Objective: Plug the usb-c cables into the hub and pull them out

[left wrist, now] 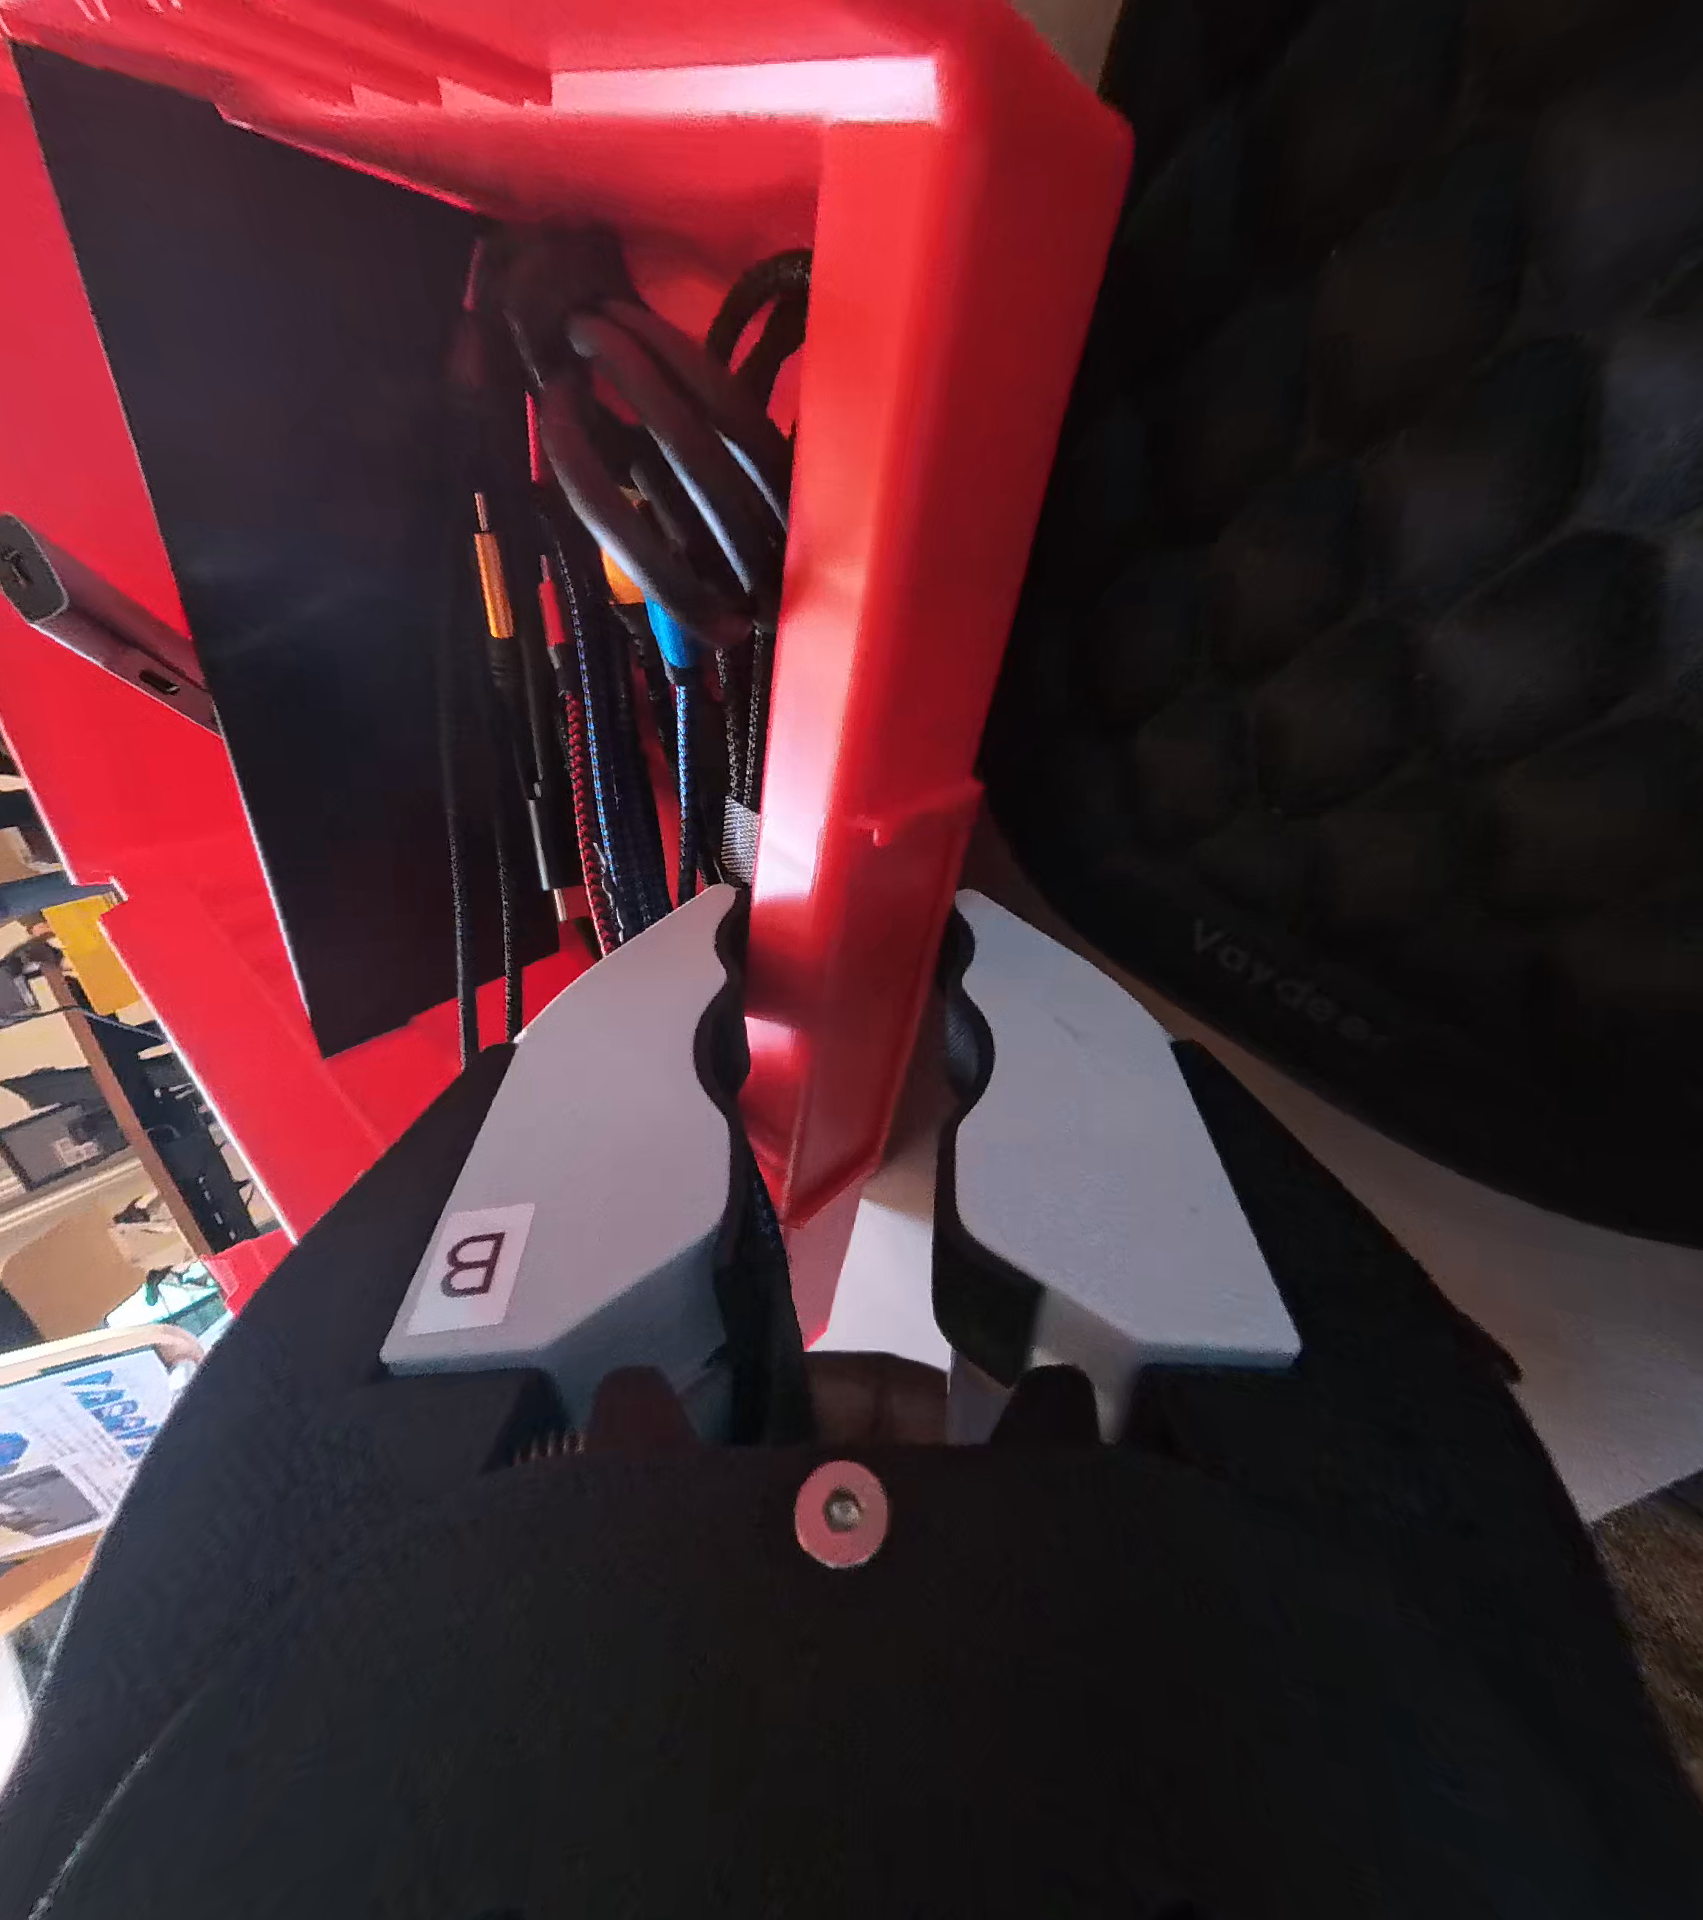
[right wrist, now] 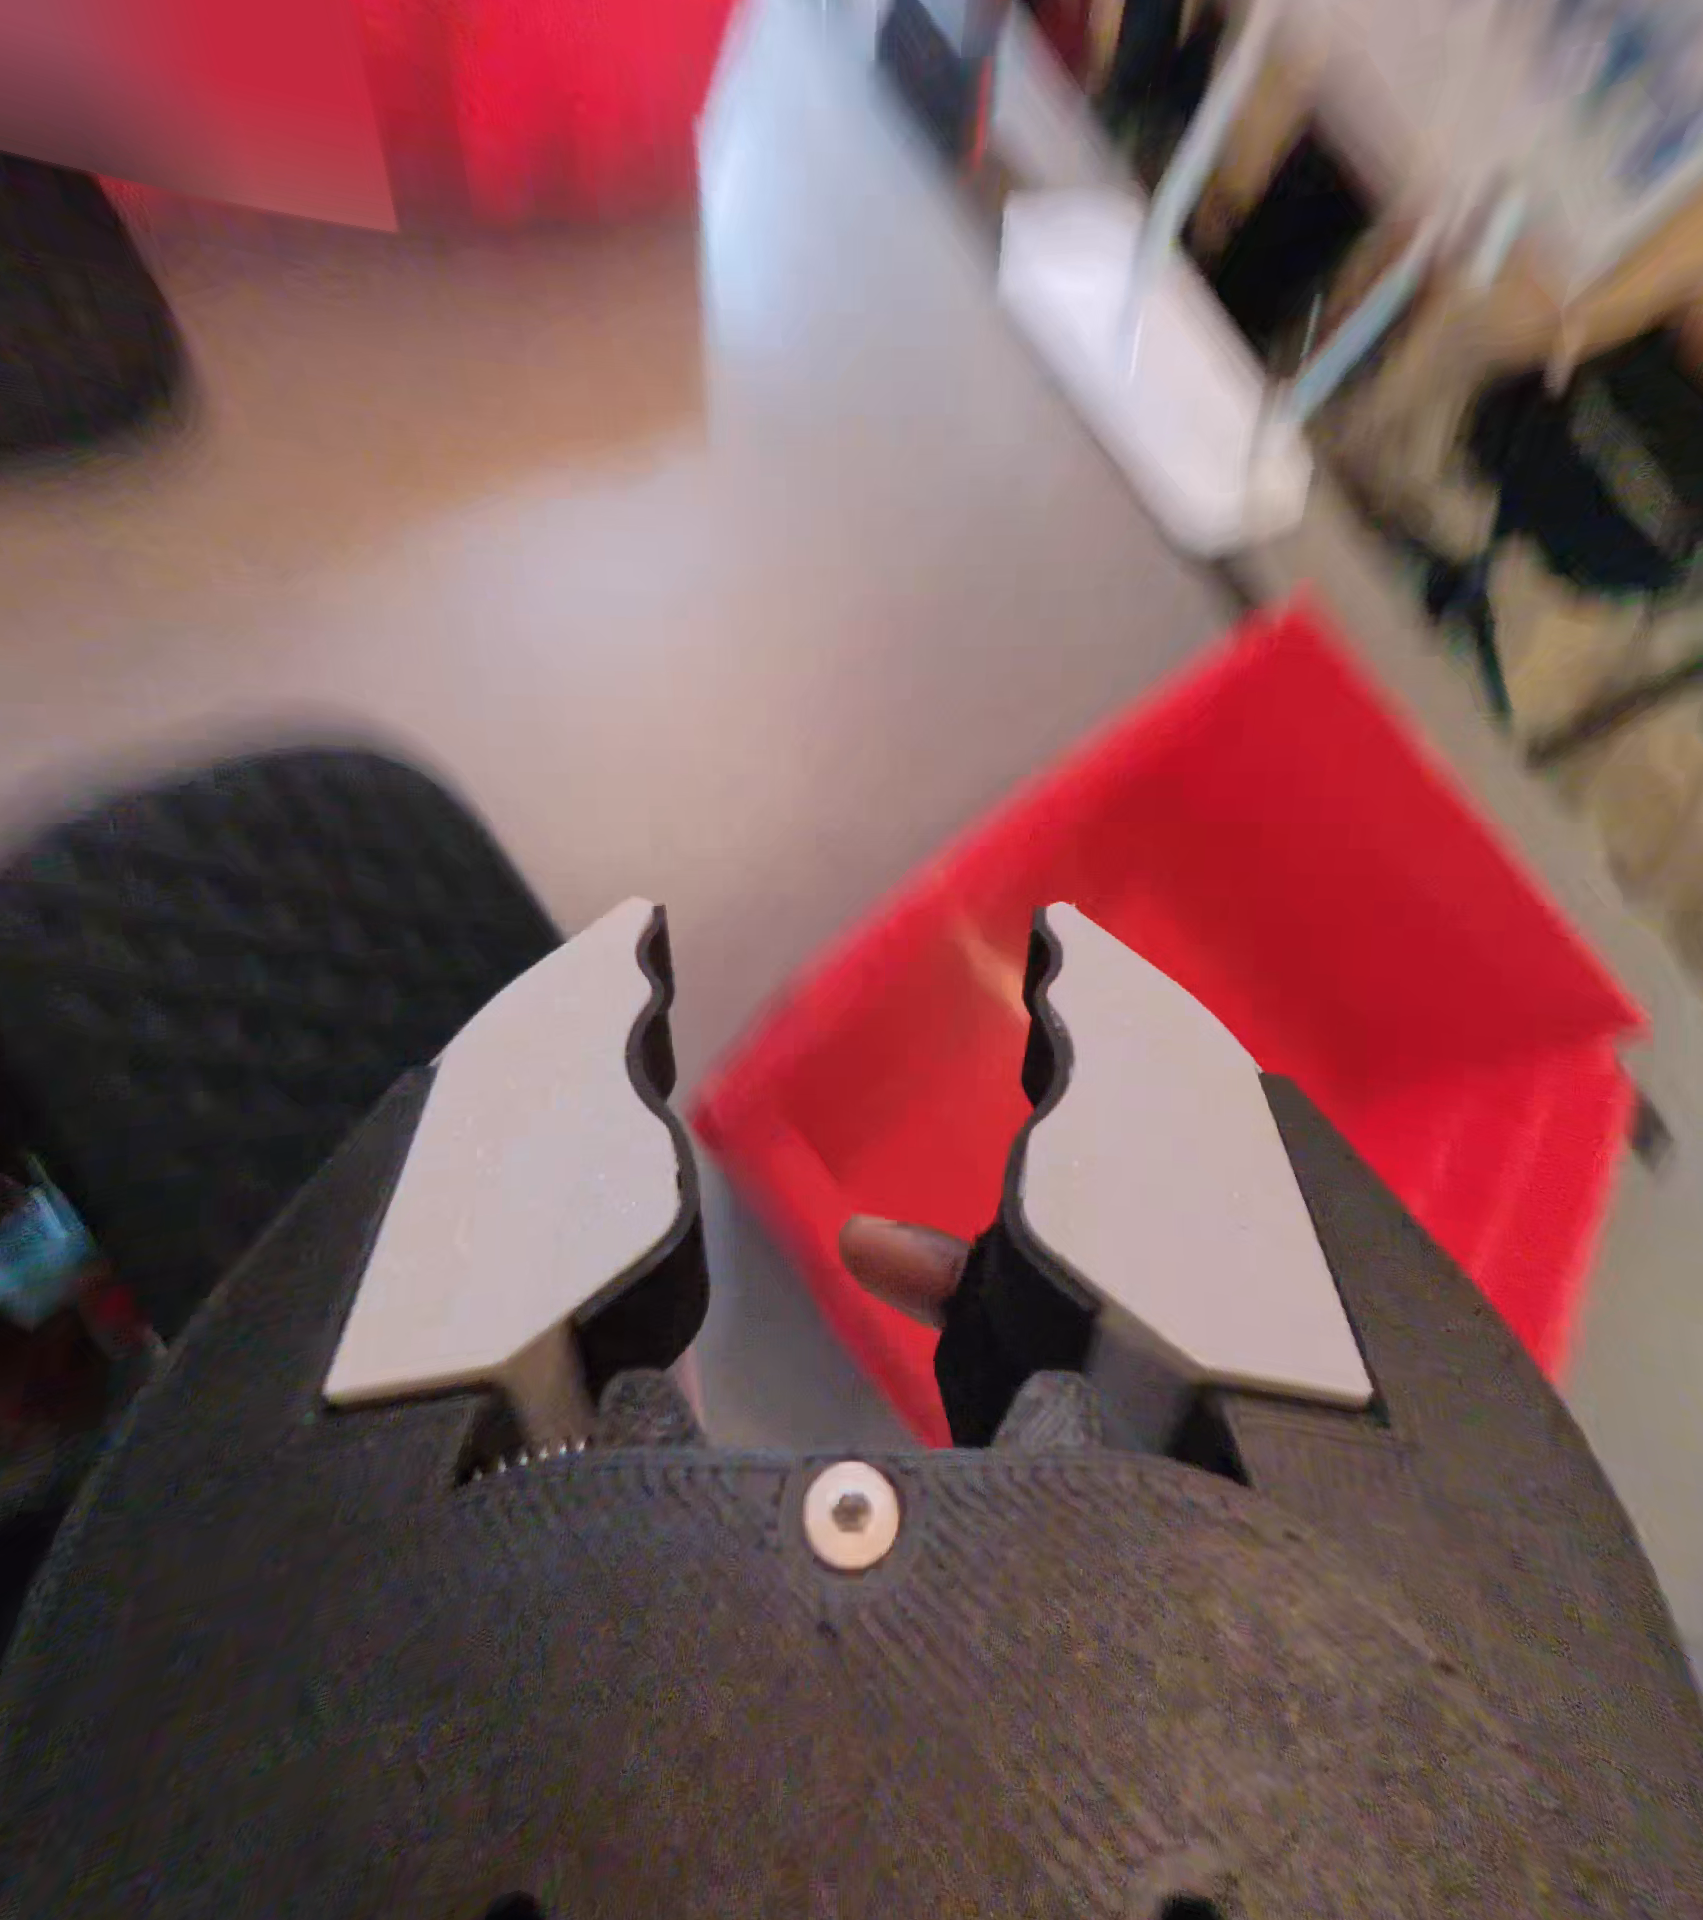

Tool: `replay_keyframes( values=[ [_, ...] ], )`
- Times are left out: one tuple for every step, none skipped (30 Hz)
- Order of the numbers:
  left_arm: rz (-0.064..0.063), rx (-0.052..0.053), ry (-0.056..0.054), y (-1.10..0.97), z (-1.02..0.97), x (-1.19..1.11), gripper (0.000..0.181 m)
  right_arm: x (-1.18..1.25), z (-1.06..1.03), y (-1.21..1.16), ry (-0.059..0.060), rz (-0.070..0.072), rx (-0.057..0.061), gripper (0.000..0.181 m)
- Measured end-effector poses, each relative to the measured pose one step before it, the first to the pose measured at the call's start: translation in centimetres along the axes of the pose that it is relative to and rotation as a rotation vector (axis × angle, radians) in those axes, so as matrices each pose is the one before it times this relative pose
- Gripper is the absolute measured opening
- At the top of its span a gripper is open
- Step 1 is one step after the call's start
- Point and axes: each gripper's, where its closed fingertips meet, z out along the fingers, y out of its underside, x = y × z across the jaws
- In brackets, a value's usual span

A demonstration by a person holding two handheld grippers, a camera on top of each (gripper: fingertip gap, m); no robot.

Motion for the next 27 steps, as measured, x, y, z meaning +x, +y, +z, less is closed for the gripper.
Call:
replay_keyframes(
  values=[
    [-0.0085,0.0054,0.0086,-0.013,-0.081,0.044,0.035,-0.288,-0.934,-3.342,-0.0127,0.0598,0.2124,0.069],
    [-0.0254,0.0229,0.0157,-0.156,-0.217,0.034,0.036,-0.053,-0.567,-3.295,0.0028,0.0833,0.2172,0.073],
    [-0.0609,0.063,0.0209,-0.616,-0.57,-0.088,0.04,0.264,-0.156,-2.948,0.0219,0.1068,0.2128,0.083],
    [-0.1041,0.1008,0.0288,-1.204,-0.982,-0.277,0.048,0.396,0.148,-2.244,0.0288,0.1117,0.1831,0.096],
    [-0.1185,0.1335,0.0285,-1.801,-1.348,-0.476,0.05,0.487,0.34,-1.173,0.0413,0.1139,0.1228,0.101],
    [-0.0962,0.1708,0.0248,-2.505,-1.626,-0.525,0.055,0.234,0.439,-0.272,0.0283,0.0906,0.0792,0.104],
    [-0.0856,0.1826,0.0208,-2.9,-1.597,-0.559,0.061,-0.134,0.572,0.384,0.006,0.0532,0.0555,0.109],
    [-0.0879,0.1644,0.018,-2.872,-1.25,-0.658,0.069,-0.235,0.753,1.123,-0.0027,0.0274,0.0139,0.114],
    [-0.0767,0.1219,0.0204,-2.382,-0.783,-0.677,0.078,-0.277,0.977,1.89,-0.0081,0.021,-0.0442,0.118],
    [-0.0511,0.0609,0.0179,-1.491,-0.3,-0.803,0.087,-0.439,1.157,2.145,-0.0231,0.0137,-0.0803,0.122],
    [-0.0189,0.0014,0.0067,-0.561,0.056,-1.082,0.093,-0.418,1.237,1.711,-0.0277,0.001,-0.0648,0.122],
    [0.0109,-0.0351,-0.0181,0.156,0.336,-1.516,0.094,-0.28,1.191,1.002,-0.0224,-0.0018,-0.0116,0.116],
    [0.0388,-0.0545,-0.0201,0.668,0.608,-1.468,0.093,-0.178,1.023,0.532,-0.0188,0.0113,0.0289,0.11],
    [0.042,-0.05,-0.0328,0.815,0.889,-1.439,0.087,-0.074,0.864,0.458,-0.017,0.0285,0.0378,0.105],
    [0.0302,-0.0513,-0.0566,0.933,1.139,-1.453,0.08,0.132,0.691,0.602,-0.0126,0.0275,0.0277,0.103],
    [0.0318,-0.0691,-0.0454,1.16,1.247,-0.957,0.078,0.403,0.438,0.766,0.0021,0.016,0.0053,0.103],
    [0.0253,-0.075,-0.0692,1.108,1.175,-0.992,0.076,0.444,0.114,0.626,0.0139,0.008,-0.0137,0.104],
    [0.0189,-0.0667,-0.1016,0.894,0.98,-1.184,0.071,0.227,-0.247,0.28,0.0106,-0.0084,-0.0148,0.104],
    [0.0183,-0.0722,-0.0587,0.9,0.805,-0.377,0.067,0.251,-0.542,-0.009,0.0188,-0.0301,0.0,0.103],
    [-0.0233,-0.0742,0.0019,0.833,0.648,0.486,0.067,0.554,-0.707,-0.081,0.0372,-0.0461,0.0121,0.098],
    [-0.0461,-0.0526,0.0377,0.56,0.551,0.964,0.066,0.77,-0.641,-0.085,0.0476,-0.0506,0.0173,0.094],
    [-0.0277,-0.0349,0.0365,0.415,0.511,0.962,0.067,0.772,-0.429,-0.172,0.0438,-0.0435,0.019,0.091],
    [-0.0074,-0.0023,-0.0209,0.063,0.45,0.173,0.066,0.544,-0.18,-0.219,0.0282,-0.0231,0.0135,0.09],
    [0.0036,0.0094,-0.0562,-0.069,0.349,-0.401,0.061,0.172,0.002,-0.185,0.0047,0.0008,0.0051,0.09],
    [0.0075,0.0073,-0.0459,-0.084,0.306,-0.379,0.056,-0.083,0.062,-0.028,-0.0113,0.0144,-0.0012,0.09],
    [0.0012,0.0111,-0.0198,-0.163,0.288,-0.125,0.053,-0.136,0.076,0.164,-0.0113,0.0167,-0.0068,0.091],
    [-0.0046,0.0087,-0.0032,-0.131,0.296,-0.001,0.048,-0.126,0.067,0.269,-0.0067,0.0106,-0.0101,0.093]
  ],
)
